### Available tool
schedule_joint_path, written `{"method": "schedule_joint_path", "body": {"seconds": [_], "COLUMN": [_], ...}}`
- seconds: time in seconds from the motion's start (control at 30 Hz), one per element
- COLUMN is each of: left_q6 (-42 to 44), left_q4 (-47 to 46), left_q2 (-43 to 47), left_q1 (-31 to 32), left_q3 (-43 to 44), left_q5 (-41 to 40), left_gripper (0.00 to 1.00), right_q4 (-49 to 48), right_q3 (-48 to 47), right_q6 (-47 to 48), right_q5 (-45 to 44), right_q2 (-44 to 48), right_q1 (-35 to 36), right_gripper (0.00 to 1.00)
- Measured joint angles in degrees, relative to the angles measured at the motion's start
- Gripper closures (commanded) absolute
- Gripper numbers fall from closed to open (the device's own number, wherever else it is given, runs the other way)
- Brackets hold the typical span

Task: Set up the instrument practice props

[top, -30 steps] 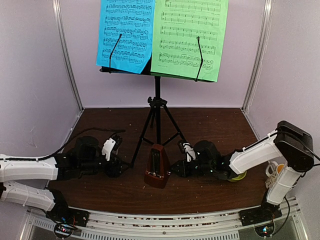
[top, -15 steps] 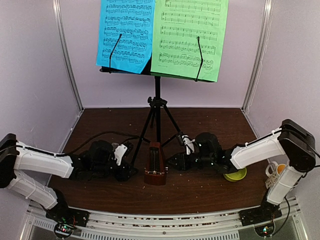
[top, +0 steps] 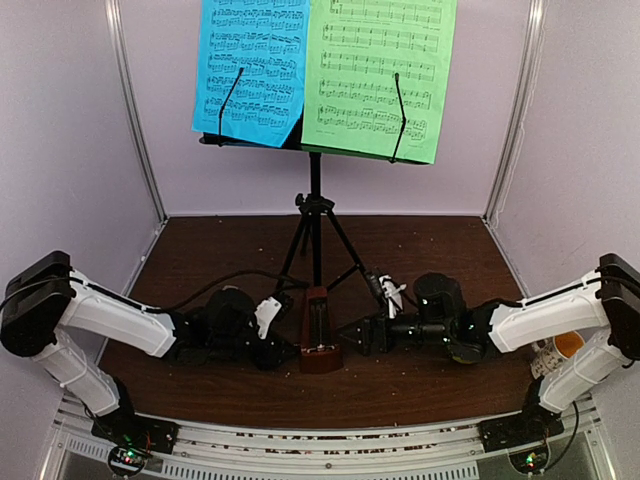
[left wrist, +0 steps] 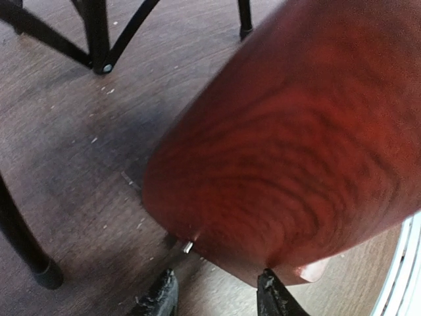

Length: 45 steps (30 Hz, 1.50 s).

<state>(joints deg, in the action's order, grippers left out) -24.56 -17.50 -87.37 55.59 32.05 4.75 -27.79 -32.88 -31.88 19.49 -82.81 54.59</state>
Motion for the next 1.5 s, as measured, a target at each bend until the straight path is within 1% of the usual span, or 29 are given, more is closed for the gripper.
{"method": "schedule_joint_path", "body": {"seconds": [0.1, 0.23, 0.47, 0.53, 0.7, 0.83, 1.03, 1.3, 1.5], "left_q6": [-0.13, -0.46, -0.52, -0.55, -0.57, -0.7, -0.9, -0.9, -1.03], "left_q4": [-0.5, -0.24, 1.9, 2.51, 3.1, 4.42, 5.6, 6.67, 9.03], "left_q2": [-0.02, 1.01, 6.8, 7.78, 8.44, 8.96, 11.17, 13.66, 18.53], "left_q1": [0.31, 0.35, 0.35, 0.35, 0.35, 0.37, 0.39, 0.39, -0.83], "left_q3": [0.22, 0.22, 0.22, 0.22, 0.22, 0.22, 0.2, 0.2, -1.31], "left_q5": [-0.07, -0.9, -3.1, -3.63, -4.44, -4.96, -6.19, -8.11, -8.9], "left_gripper": [0.55, 0.48, 0.4, 0.4, 0.4, 0.4, 0.39, 0.35, 0.32], "right_q4": [0.0, 0.55, 3.48, 4.59, 7.04, 9.42, 12.96, 14.51, 15.3], "right_q3": [0.04, -0.48, -5.84, -7.28, -9.42, -10.01, -9.92, -6.82, -3.39], "right_q6": [0.07, 0.35, 1.33, 1.57, 1.51, 0.63, -0.13, -0.48, -0.44], "right_q5": [-0.52, -1.64, -4.74, -6.1, -9.33, -12.41, -16.31, -18.12, -18.78], "right_q2": [0.0, -0.07, -1.2, -1.73, -3.19, -3.37, -2.82, 0.0, 0.92], "right_q1": [1.68, 3.65, 5.31, 5.33, 5.33, 5.27, 4.42, 1.62, -1.11], "right_gripper": [0.03, 0.03, 0.05, 0.08, 0.18, 0.22, 0.24, 0.23, 0.22]}}
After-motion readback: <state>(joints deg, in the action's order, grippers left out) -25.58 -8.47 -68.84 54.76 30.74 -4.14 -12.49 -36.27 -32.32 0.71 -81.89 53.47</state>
